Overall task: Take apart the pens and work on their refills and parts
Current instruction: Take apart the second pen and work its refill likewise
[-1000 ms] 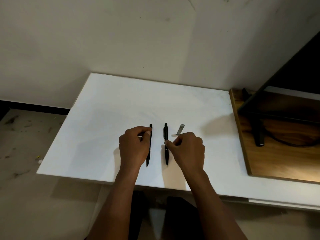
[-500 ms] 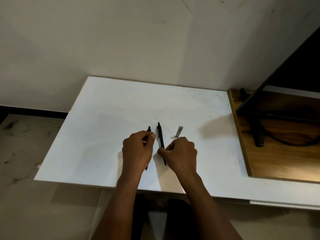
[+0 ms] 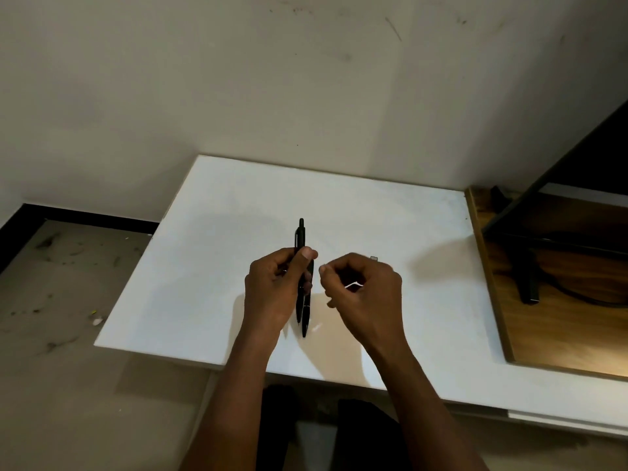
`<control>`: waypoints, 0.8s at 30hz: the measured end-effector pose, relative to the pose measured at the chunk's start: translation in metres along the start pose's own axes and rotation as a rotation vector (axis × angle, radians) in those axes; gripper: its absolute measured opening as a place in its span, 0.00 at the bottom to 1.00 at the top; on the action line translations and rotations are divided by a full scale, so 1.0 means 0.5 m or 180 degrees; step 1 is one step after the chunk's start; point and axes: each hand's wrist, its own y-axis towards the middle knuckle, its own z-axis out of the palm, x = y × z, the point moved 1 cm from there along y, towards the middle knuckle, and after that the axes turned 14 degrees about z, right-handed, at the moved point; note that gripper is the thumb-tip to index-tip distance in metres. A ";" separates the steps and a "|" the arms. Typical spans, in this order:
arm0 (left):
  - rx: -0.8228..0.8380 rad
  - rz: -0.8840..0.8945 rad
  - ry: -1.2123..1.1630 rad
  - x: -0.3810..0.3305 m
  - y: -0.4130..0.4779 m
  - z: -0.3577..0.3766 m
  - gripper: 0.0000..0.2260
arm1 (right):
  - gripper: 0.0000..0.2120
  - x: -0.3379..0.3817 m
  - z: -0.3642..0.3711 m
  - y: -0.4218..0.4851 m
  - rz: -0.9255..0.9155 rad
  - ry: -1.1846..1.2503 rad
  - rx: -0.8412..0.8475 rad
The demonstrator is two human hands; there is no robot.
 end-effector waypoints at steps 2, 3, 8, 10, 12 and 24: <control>0.0131 0.0085 0.0185 -0.002 -0.002 -0.005 0.08 | 0.04 0.005 0.001 0.001 0.0029 0.0417 -0.0127; 0.0230 0.0123 0.0256 -0.003 -0.004 -0.005 0.08 | 0.03 0.006 -0.001 0.002 0.0046 0.0601 -0.0189; 0.0755 0.0338 0.0793 0.000 -0.010 0.001 0.10 | 0.08 0.000 -0.009 0.018 0.0356 0.0894 -0.0274; 0.0819 0.0414 0.0773 0.004 -0.007 0.002 0.10 | 0.08 -0.004 -0.013 0.023 0.0521 0.1091 -0.0145; 0.0899 0.0518 0.0777 0.005 -0.006 0.002 0.09 | 0.08 -0.007 -0.019 0.026 0.0651 0.1380 0.0008; 0.1177 0.0699 0.0817 0.015 -0.001 0.003 0.08 | 0.05 -0.032 -0.030 0.041 0.0756 0.1664 0.0286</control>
